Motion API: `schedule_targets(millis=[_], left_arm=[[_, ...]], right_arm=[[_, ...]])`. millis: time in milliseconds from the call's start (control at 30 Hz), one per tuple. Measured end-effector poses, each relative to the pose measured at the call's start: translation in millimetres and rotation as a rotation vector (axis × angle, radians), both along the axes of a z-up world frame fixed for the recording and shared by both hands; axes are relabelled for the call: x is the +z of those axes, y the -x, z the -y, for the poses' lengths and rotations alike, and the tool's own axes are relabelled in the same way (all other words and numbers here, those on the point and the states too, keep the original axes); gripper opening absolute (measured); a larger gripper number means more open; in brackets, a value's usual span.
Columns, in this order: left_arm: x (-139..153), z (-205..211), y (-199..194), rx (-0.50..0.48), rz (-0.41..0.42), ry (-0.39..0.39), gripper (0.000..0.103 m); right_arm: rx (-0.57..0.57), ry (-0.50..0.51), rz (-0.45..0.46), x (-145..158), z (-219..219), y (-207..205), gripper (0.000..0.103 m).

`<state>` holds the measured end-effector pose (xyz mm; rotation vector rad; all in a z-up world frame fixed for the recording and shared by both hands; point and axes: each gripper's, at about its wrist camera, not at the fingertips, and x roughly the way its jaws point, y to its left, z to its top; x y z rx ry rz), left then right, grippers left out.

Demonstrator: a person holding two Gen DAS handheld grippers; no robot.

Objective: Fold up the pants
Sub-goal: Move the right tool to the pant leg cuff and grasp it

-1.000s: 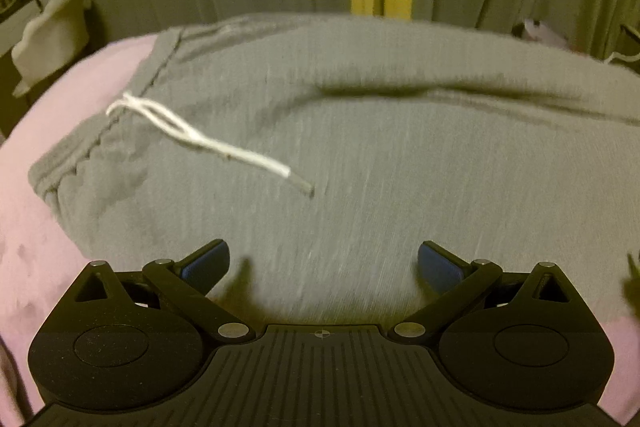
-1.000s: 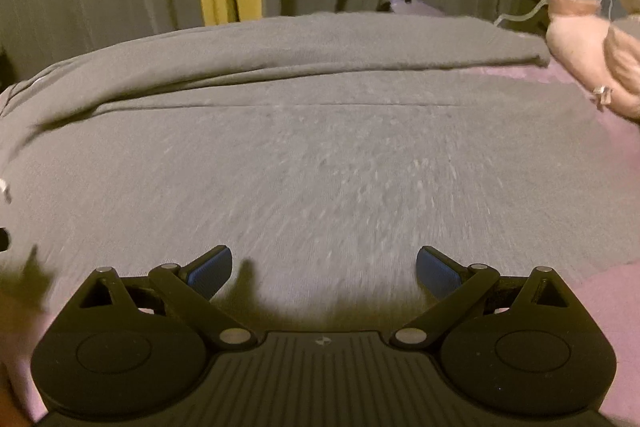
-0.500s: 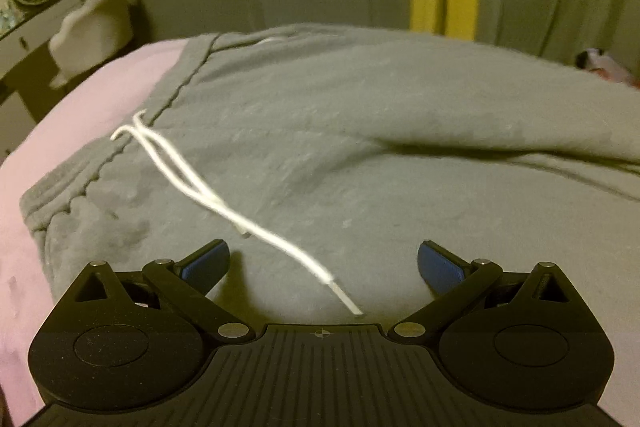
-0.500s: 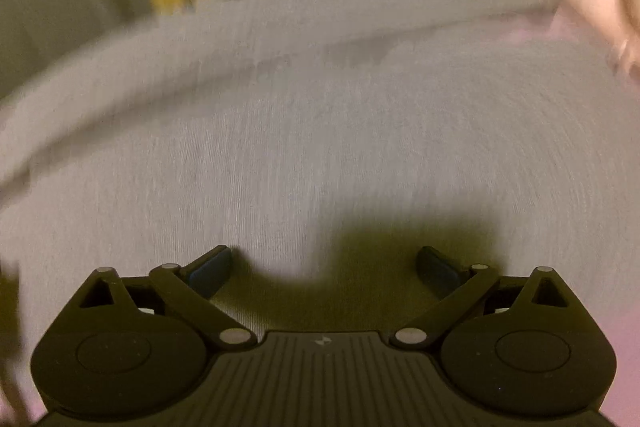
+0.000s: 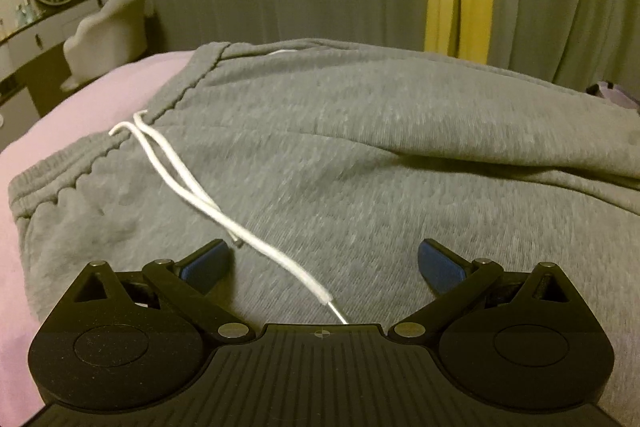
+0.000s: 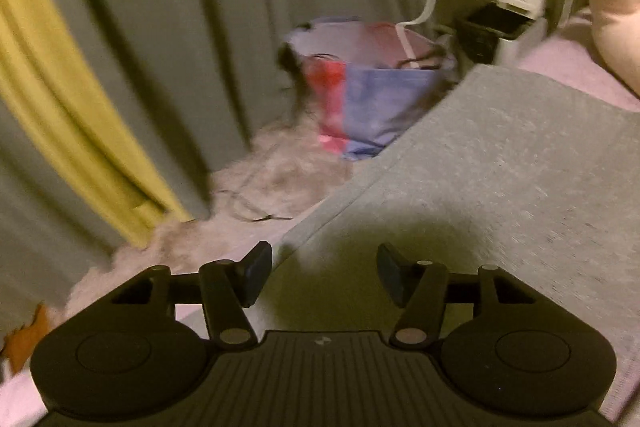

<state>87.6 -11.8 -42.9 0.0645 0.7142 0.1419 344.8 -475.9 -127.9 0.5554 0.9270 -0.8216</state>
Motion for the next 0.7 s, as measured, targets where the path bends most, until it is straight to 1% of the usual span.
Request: schedule_targets(millis=[33, 100, 133, 167, 233, 267, 300, 333, 367, 400, 467, 567, 633, 700], left_arm=[[-1.0, 0.1, -0.1, 0.000, 0.008, 0.000, 0.103], [-2.2, 0.9, -1.4, 0.002, 0.019, -0.001, 0.103], [-2.7, 1.9, -1.7, 0.002, 0.022, -0.004, 0.103], [-3.1, 1.6, -2.7, 0.002, 0.025, -0.006, 0.103], [-3.8, 1.4, -3.5, 0.005, 0.032, -0.002, 0.103], [-4.3, 1.1, -3.3, 0.006, 0.036, -0.001, 0.103], [-4.5, 1.0, -3.1, 0.005, 0.038, 0.000, 0.103], [-4.7, 0.5, -3.3, 0.005, 0.040, 0.002, 0.103], [-5.2, -0.1, -3.2, 0.005, 0.041, 0.006, 0.103], [-5.8, -1.1, -3.2, 0.006, 0.043, 0.013, 0.103], [-6.6, -3.6, -3.2, 0.007, 0.049, 0.031, 0.103], [-8.0, -6.8, -3.2, -0.002, 0.059, 0.051, 0.103], [-7.6, -8.9, -2.7, -0.003, 0.059, 0.067, 0.103], [-6.9, -8.6, -2.3, -0.004, 0.060, 0.066, 0.103]], right_arm=[[-0.011, 0.013, -0.021, -5.2, -0.6, -9.9, 0.065], [-0.003, 0.022, -0.025, -11.7, 1.0, -16.0, 0.088], [0.007, 0.021, -0.029, -14.5, 2.3, -20.1, 0.091], [0.014, 0.035, -0.053, -18.8, 4.8, -25.2, 0.092], [0.036, 0.080, -0.135, -31.5, 9.3, -40.5, 0.091], [0.053, 0.112, -0.172, -36.1, 8.2, -44.1, 0.085], [0.061, 0.152, -0.207, -38.4, 6.9, -45.6, 0.066], [0.061, 0.196, -0.230, -38.8, 5.5, -44.4, 0.055], [0.065, 0.212, -0.221, -37.1, 5.4, -40.9, 0.038], [0.079, 0.207, -0.204, -34.6, 6.6, -38.9, 0.022], [0.101, 0.187, -0.162, -23.4, 9.1, -30.8, 0.009], [0.102, 0.161, -0.023, 5.7, 14.3, 0.7, 0.007], [0.097, 0.159, 0.091, 33.2, 12.0, 39.1, 0.007], [0.086, 0.154, 0.181, 60.7, -0.1, 86.3, 0.007]])
